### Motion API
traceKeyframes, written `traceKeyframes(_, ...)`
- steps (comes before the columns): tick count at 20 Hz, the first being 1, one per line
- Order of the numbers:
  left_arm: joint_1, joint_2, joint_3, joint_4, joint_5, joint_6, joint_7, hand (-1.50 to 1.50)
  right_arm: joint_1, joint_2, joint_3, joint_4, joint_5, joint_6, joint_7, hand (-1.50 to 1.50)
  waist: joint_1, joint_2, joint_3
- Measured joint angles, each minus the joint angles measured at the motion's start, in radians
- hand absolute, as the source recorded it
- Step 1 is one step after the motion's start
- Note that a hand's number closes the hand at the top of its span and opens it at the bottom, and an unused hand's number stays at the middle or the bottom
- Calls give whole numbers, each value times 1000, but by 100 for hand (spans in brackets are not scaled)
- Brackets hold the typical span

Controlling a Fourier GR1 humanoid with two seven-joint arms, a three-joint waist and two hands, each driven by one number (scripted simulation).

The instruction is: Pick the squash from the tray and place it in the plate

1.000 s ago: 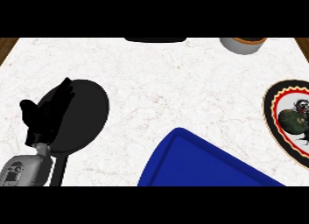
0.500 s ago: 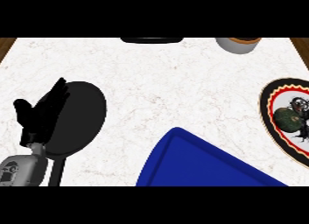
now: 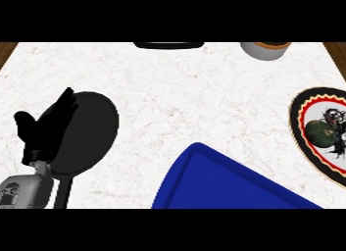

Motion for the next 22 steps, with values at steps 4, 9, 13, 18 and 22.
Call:
traceKeyframes(4,3,-4,-6,1,-5,-3,-5,0,7,-38,3,18,-67,59,48,-150,4,4,2)
traceKeyframes(9,-2,-1,-1,-12,-1,-6,0,0,22,-82,8,38,-117,70,49,-150,13,8,4)
traceKeyframes(13,4,-9,-7,-8,-7,-3,-4,0,45,-106,21,47,-140,64,33,-150,15,10,5)
traceKeyframes(18,-2,-7,-8,-15,-3,-11,1,0,42,-144,28,81,-165,54,26,-150,24,13,6)
traceKeyframes(22,-19,-1,2,5,3,-21,-5,0,39,-167,47,98,-170,46,17,-150,26,16,7)
